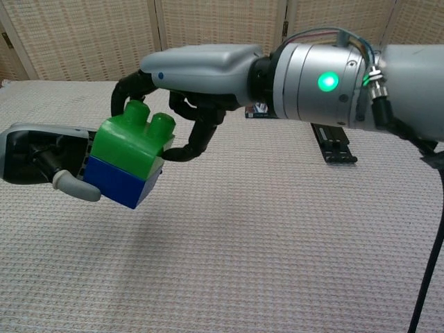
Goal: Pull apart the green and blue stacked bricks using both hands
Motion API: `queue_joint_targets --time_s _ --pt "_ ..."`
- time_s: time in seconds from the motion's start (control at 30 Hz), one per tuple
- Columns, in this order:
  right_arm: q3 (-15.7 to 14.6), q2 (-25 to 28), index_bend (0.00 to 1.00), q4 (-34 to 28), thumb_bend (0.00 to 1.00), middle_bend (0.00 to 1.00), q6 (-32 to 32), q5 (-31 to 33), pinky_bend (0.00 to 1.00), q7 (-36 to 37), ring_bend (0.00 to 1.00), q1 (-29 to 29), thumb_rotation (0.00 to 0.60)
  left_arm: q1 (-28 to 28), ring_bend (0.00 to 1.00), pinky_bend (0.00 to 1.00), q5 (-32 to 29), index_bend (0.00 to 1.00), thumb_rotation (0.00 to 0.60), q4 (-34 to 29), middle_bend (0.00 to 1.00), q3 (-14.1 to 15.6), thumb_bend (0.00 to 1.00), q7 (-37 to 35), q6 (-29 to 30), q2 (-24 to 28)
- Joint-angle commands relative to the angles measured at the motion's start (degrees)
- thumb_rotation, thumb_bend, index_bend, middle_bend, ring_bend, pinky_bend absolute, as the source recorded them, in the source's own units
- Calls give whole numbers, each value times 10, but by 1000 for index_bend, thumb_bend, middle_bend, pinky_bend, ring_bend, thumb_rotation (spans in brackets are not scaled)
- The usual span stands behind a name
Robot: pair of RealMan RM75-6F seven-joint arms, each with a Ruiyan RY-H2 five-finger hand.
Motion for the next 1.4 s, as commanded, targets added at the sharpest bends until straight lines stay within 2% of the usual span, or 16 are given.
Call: queue_joint_targets --time_s 0.03,0.23,0.33,0.5,0.67,0.97,1.4 --pt "0 0 947 1 406 824 1 0 954 1 815 -1 600 5 0 2 -12 474 600 -2 197 -7 226 10 -3 -5" --pt "-1 -2 947 8 407 824 0 2 954 3 815 -1 600 13 0 7 -30 551 600 -5 250 -15 228 15 -3 -7" --pt "-3 -6 947 14 407 824 -1 1 954 6 816 -1 600 20 27 24 -45 613 600 -7 327 -23 246 21 -5 -10" --pt "-3 -13 947 23 407 824 -4 -1 954 10 815 1 600 28 153 86 -62 726 600 -12 515 -33 306 33 -12 -12" --pt "0 -17 949 25 407 829 -2 -5 963 14 820 3 600 33 228 141 -66 793 600 -13 622 -39 341 33 -14 -11" --pt "-1 -26 950 35 407 830 2 -11 970 17 821 2 600 40 262 164 -64 819 600 -17 659 -45 349 33 -14 -7" --pt "5 -35 950 48 407 830 15 -19 970 36 821 -4 600 50 379 253 -59 855 600 -8 737 -54 357 31 -5 -9"
